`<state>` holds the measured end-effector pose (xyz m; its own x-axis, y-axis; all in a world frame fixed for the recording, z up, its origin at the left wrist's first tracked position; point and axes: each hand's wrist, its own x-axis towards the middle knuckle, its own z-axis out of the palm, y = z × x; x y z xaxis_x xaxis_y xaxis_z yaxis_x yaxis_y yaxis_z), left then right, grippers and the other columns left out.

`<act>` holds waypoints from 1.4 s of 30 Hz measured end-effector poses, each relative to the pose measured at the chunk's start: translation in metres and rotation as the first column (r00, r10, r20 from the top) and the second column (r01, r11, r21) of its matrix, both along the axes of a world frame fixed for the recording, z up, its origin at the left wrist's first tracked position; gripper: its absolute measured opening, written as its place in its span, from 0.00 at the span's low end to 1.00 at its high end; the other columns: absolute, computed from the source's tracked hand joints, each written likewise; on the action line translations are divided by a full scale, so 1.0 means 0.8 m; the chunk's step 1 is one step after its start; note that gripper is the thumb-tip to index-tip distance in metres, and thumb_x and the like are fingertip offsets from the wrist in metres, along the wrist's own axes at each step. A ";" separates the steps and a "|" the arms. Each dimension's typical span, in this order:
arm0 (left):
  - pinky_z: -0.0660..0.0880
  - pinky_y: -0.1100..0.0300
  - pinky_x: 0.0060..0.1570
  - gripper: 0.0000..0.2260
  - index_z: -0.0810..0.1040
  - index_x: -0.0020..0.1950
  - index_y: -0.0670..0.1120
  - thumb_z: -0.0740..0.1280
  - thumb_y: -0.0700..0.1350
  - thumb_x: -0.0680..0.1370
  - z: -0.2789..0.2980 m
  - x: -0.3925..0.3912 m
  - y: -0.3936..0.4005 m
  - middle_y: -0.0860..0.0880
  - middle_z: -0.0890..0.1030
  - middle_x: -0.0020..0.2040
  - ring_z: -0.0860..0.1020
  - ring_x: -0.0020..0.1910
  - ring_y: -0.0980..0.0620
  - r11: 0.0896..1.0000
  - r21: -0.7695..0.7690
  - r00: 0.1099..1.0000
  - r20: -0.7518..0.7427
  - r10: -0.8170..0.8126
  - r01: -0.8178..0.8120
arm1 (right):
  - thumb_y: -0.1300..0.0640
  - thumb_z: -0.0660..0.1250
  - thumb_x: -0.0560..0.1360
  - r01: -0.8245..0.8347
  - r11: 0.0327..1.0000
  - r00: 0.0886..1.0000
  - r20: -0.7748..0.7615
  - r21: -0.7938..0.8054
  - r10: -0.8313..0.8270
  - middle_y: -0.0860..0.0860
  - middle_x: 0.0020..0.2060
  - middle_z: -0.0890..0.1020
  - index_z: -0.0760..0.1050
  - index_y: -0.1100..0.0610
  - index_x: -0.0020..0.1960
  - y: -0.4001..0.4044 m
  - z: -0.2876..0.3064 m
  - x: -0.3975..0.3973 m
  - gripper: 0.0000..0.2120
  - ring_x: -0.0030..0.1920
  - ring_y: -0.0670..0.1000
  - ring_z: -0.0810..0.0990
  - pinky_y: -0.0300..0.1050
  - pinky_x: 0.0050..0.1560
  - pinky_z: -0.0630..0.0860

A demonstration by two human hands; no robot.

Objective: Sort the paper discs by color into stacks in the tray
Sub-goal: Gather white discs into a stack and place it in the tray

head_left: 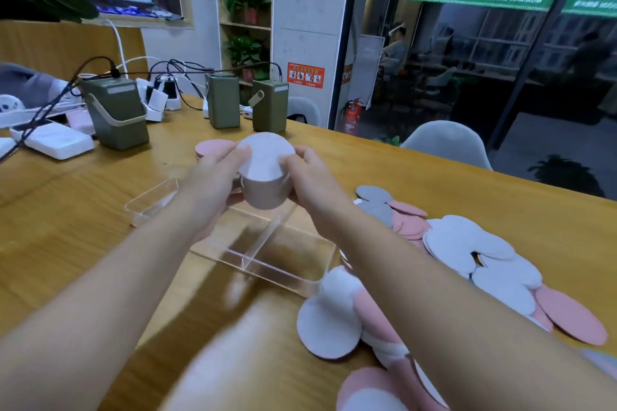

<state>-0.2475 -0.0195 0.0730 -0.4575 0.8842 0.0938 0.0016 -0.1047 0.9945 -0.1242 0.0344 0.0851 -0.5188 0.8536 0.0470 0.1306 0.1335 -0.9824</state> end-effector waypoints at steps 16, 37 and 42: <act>0.71 0.45 0.62 0.26 0.65 0.71 0.41 0.54 0.57 0.79 -0.026 -0.052 0.111 0.39 0.74 0.63 0.74 0.60 0.38 0.890 -0.430 0.988 -0.084 0.131 -0.155 | 0.55 0.49 0.82 0.098 0.982 0.932 0.360 -0.163 -0.034 0.64 0.62 0.72 0.63 0.66 0.68 0.069 -0.004 -0.057 0.20 0.60 0.64 0.74 0.53 0.59 0.73; 0.65 0.60 0.47 0.17 0.66 0.68 0.46 0.55 0.51 0.82 -0.040 0.099 -0.048 0.56 0.72 0.58 0.72 0.55 0.56 0.995 0.030 0.775 -0.625 0.094 -0.096 | 0.51 0.61 0.79 0.000 0.923 0.914 0.375 0.384 -0.156 0.46 0.58 0.78 0.73 0.54 0.64 -0.042 -0.025 0.188 0.16 0.61 0.44 0.75 0.38 0.60 0.70; 0.68 0.57 0.63 0.22 0.63 0.74 0.44 0.54 0.51 0.82 -0.058 0.146 -0.053 0.50 0.69 0.70 0.68 0.69 0.51 0.997 0.017 0.777 -0.628 -0.046 0.073 | 0.43 0.67 0.73 -0.159 0.866 0.709 0.665 0.474 -0.235 0.45 0.67 0.67 0.60 0.49 0.73 -0.067 -0.047 0.260 0.32 0.69 0.47 0.60 0.42 0.66 0.60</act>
